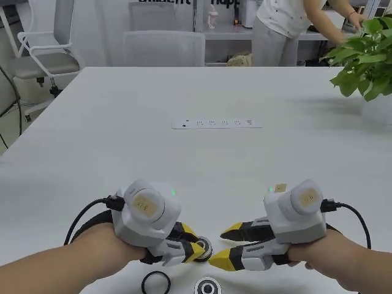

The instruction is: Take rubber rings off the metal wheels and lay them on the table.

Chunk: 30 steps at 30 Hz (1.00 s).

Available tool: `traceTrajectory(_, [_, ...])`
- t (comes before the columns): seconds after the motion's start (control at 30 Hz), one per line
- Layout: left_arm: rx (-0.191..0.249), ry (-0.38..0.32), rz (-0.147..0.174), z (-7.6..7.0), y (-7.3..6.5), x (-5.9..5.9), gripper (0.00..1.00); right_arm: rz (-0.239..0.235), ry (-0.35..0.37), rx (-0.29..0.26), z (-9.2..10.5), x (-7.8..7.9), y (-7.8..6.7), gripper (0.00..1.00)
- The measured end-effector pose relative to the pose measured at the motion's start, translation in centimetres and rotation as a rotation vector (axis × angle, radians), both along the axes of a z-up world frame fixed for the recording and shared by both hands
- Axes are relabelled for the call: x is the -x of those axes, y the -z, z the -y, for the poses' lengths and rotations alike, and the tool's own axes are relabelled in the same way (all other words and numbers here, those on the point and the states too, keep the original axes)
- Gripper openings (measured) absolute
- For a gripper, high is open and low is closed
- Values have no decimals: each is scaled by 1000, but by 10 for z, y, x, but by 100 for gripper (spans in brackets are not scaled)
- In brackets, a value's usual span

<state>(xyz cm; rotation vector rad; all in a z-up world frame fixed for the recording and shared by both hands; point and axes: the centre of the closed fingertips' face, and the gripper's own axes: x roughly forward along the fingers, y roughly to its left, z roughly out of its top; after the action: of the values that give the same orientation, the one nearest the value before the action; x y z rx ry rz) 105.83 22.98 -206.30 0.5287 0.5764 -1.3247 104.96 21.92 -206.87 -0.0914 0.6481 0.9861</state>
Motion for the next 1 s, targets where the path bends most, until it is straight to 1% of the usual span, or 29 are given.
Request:
traceTrajectory(0.17, [-2,-3,-2,0,0,0,7,5,-11,5,-5,-4,1,36])
traceTrajectory(0.3, [-4,-4,-4,0,0,-1,7,6,-20,17,-9,-6,4,35])
traceTrajectory(0.63, [-9,-7,-2,0,0,-2,7,22,-57,49,-21,-7,9,30])
traceTrajectory(0.8, [-9,-10,-3,0,0,-2,7,34,-63,71,-19,-6,11,26])
traceTrajectory(1.0, [-8,-13,-1,0,0,-2,7,45,-72,80,-16,-3,11,23])
